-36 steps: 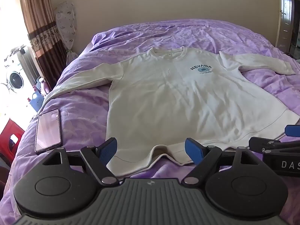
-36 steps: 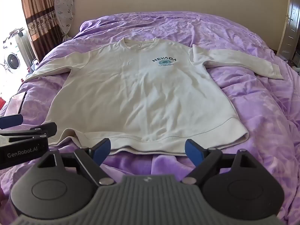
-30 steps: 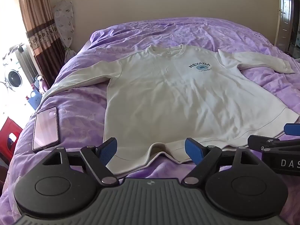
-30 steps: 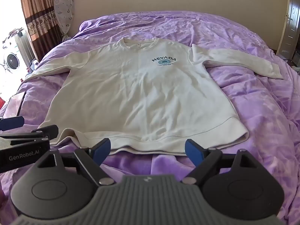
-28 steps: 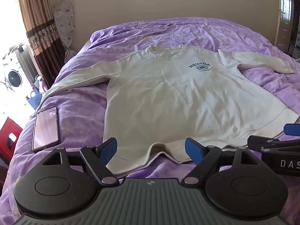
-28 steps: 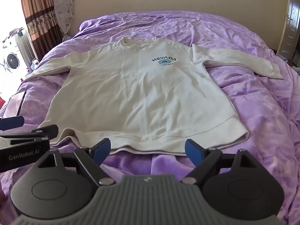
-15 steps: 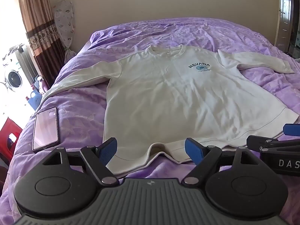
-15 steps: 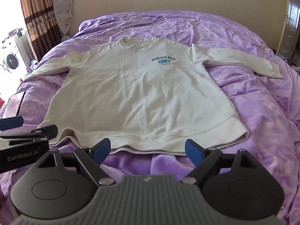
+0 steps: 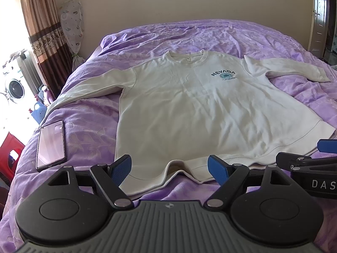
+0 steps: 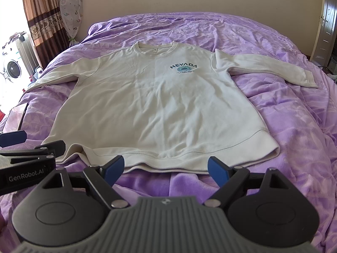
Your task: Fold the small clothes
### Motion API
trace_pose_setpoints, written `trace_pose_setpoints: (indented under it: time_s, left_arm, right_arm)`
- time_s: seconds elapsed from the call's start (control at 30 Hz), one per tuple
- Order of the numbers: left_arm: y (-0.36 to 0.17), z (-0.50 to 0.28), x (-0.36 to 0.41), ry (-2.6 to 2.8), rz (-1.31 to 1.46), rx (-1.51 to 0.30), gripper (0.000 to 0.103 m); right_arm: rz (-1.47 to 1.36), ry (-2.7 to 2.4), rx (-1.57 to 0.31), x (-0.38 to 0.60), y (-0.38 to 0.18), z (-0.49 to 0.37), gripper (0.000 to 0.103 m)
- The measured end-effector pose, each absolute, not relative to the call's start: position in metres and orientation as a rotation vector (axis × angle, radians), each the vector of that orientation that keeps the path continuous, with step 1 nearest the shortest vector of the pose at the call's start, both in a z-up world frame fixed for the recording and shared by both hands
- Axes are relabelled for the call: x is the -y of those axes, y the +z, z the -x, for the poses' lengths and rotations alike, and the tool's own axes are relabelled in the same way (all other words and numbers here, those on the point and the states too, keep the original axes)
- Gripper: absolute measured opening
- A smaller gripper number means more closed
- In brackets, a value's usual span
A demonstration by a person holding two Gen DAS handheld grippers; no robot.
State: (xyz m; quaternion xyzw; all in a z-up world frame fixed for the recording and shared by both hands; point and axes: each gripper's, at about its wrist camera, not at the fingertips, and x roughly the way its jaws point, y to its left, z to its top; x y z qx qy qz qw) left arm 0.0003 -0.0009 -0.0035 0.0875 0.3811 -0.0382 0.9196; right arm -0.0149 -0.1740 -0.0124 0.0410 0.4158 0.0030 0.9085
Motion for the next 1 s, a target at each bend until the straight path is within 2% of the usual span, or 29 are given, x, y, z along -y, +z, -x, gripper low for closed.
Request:
trace_pose_setpoints:
  time_s: [1.0]
  left_arm:
    - [-0.0049,0.0011,0.0040,-0.077,-0.181,-0.784,0.096]
  right_arm:
    - [-0.086,0.007,-0.858,0.1743,-0.0127,0.0150,0.083]
